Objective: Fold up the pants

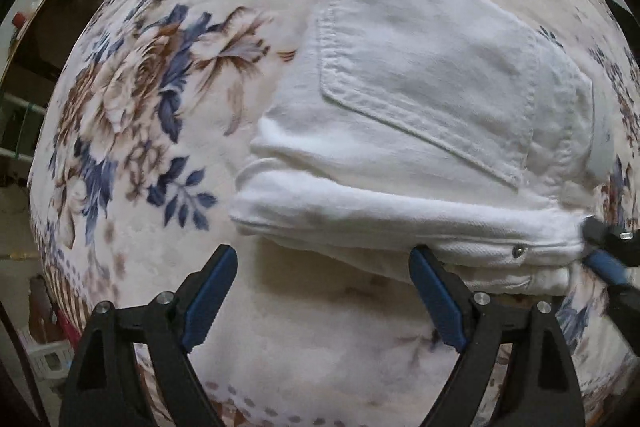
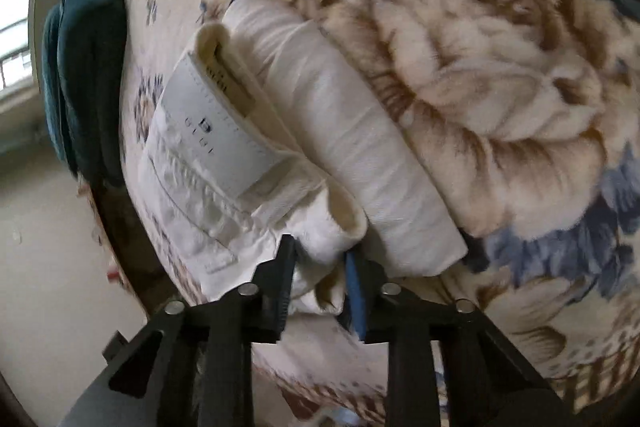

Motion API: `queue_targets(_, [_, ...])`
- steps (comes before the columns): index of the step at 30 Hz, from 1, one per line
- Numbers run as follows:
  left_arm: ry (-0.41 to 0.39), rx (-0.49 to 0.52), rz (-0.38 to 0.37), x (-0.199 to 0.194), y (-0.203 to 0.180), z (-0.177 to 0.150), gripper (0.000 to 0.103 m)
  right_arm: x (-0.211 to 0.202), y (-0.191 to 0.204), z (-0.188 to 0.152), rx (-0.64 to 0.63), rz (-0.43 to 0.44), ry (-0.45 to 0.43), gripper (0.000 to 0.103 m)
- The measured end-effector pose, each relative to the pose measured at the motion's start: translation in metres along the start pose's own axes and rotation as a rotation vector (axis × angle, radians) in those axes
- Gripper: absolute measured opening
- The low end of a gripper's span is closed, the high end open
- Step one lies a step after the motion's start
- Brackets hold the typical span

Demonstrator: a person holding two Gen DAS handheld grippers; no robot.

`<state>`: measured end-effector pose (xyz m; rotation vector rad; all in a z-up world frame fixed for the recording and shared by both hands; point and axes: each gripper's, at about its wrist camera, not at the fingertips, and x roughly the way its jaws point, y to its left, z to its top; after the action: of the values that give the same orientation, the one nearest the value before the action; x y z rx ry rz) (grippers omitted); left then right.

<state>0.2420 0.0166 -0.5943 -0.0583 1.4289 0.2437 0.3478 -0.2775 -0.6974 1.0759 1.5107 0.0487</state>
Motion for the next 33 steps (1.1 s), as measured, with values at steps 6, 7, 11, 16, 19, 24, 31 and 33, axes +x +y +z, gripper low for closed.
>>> queue_targets(6, [0.006,0.009,-0.006,0.007,0.003,-0.003,0.088,-0.032,0.03,-0.045,-0.143,0.007,-0.068,0.018])
queue_targets(7, [0.005,0.0,-0.012,0.006,0.005,-0.005,0.088,-0.03,0.03,-0.05,-0.159,-0.015,-0.058,0.017])
queue_targets(11, [0.025,-0.028,-0.033,0.008,0.015,-0.016,0.088,-0.004,-0.005,-0.04,-0.083,-0.093,0.018,0.016])
queue_targets(16, [0.038,-0.048,-0.053,0.009,0.022,-0.023,0.088,-0.003,-0.001,-0.024,-0.103,0.001,0.113,0.024])
queue_targets(19, [0.028,-0.061,-0.063,0.006,0.024,-0.022,0.088,-0.034,0.008,-0.011,-0.142,0.038,0.034,0.082])
queue_targets(24, [0.009,-0.072,-0.072,0.001,0.025,-0.016,0.088,-0.004,0.032,0.039,-0.193,0.014,0.069,0.083])
queue_targets(31, [-0.025,-0.075,-0.048,-0.006,0.034,-0.011,0.088,0.039,0.084,0.029,-0.427,-0.176,0.132,0.028])
queue_targets(33, [-0.022,-0.09,-0.055,-0.007,0.041,-0.012,0.088,0.015,0.097,0.019,-0.466,-0.165,0.026,0.021])
